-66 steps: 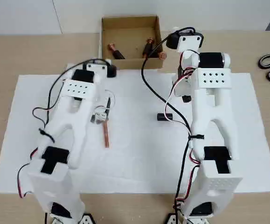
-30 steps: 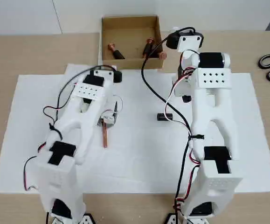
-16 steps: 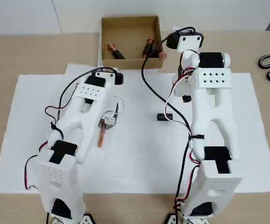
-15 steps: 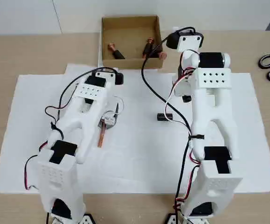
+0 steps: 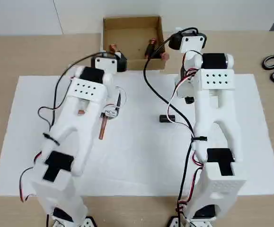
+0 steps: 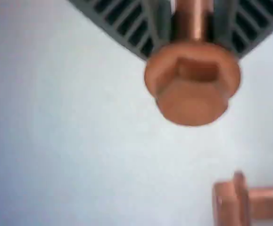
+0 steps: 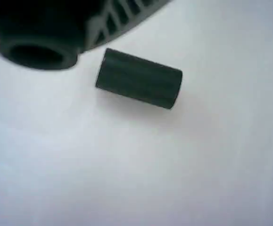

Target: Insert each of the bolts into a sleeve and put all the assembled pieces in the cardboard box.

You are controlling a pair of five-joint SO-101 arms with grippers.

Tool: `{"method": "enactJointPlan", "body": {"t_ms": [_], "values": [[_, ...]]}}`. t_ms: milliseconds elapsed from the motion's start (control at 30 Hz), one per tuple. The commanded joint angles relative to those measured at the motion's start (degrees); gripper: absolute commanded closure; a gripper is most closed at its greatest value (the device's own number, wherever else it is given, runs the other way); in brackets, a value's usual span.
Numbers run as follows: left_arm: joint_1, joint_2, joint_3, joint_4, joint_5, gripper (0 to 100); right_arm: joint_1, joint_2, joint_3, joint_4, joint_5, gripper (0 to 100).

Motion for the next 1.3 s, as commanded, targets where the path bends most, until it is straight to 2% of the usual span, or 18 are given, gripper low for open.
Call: {"method": "enactJointPlan", "body": {"t_ms": [0,200,400,533,767,967,1100,1267], "values": [[-0.09,-8.79,-2.95,3.34,0.18,99,-0.57,-7.16,-3.34,-0.13,-0.26,99.5],[0.26,-24.44,-2.95,3.78,0.44,99,-3.65,-22.37,-2.99,0.13,-0.09,99.5],[0.35,-43.6,-2.59,3.43,0.44,99,-10.15,-34.95,-2.81,9.19,-0.09,99.5],[0.35,-52.13,-2.15,3.34,0.53,99,-11.47,-42.15,2.11,9.27,-0.09,99.5],[0.26,-63.03,9.89,-5.19,7.65,99,-15.25,-56.57,15.82,8.13,-0.18,99.5],[0.26,-71.21,26.33,-19.34,7.74,99,-14.9,-66.33,36.92,-7.69,-0.35,99.5],[0.26,-73.76,37.85,-30.42,7.82,99,-15.16,-69.49,55.91,-27.47,-0.53,99.5],[0.26,-74.73,45.05,-36.22,8.0,99,-16.22,-72.13,76.84,-50.59,-0.62,99.5]]}}
